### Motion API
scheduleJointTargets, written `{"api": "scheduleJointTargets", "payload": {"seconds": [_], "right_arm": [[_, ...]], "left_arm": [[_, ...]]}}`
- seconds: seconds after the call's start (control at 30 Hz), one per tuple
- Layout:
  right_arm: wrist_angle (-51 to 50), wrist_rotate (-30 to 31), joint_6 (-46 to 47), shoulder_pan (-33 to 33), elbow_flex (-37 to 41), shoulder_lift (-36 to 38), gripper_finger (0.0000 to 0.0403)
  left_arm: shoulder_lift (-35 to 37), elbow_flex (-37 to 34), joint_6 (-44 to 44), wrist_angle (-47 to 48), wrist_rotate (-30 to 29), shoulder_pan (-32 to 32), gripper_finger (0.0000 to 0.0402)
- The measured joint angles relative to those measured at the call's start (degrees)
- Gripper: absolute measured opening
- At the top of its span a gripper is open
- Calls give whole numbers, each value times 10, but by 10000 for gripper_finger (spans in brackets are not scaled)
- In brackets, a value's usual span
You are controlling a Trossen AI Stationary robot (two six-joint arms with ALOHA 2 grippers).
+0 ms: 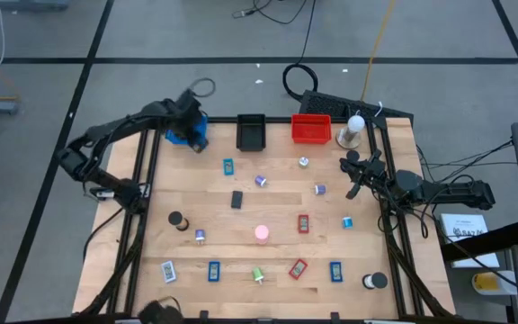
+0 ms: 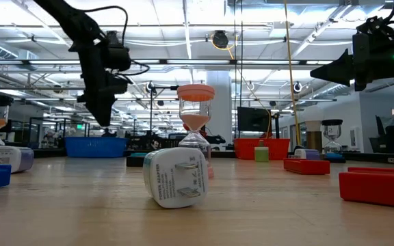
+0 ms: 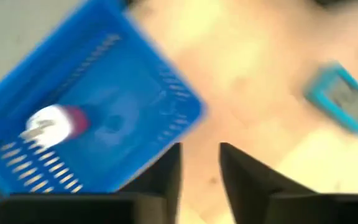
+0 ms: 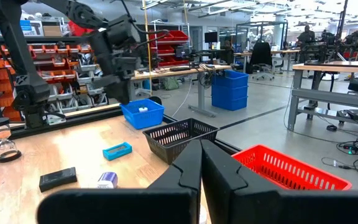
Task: Pick & Place Office items
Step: Adjust the blue bin
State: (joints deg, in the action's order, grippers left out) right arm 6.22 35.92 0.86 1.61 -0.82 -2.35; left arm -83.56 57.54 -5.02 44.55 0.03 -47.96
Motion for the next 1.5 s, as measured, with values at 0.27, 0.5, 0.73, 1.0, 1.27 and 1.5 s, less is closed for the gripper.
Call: {"api": "scheduleJointTargets", "payload": {"seconds": [0.27,0.5,0.73,1.0,1.27,1.5], "right_arm": [[0,0,0,0,0,0,0],[0,0,0,0,0,0,0],[0,0,0,0,0,0,0],[0,0,0,0,0,0,0],[0,0,0,0,0,0,0],[0,0,0,0,0,0,0]], "left_arm": [[-7,0,-57,4,-6,59,12],[-37,0,-68,-5,-48,51,4],[-82,0,-81,-22,-65,46,5],[-91,0,-80,-52,-92,40,17],[-91,0,-78,-53,-95,29,4],[-86,0,-78,-47,-95,44,19]]}}
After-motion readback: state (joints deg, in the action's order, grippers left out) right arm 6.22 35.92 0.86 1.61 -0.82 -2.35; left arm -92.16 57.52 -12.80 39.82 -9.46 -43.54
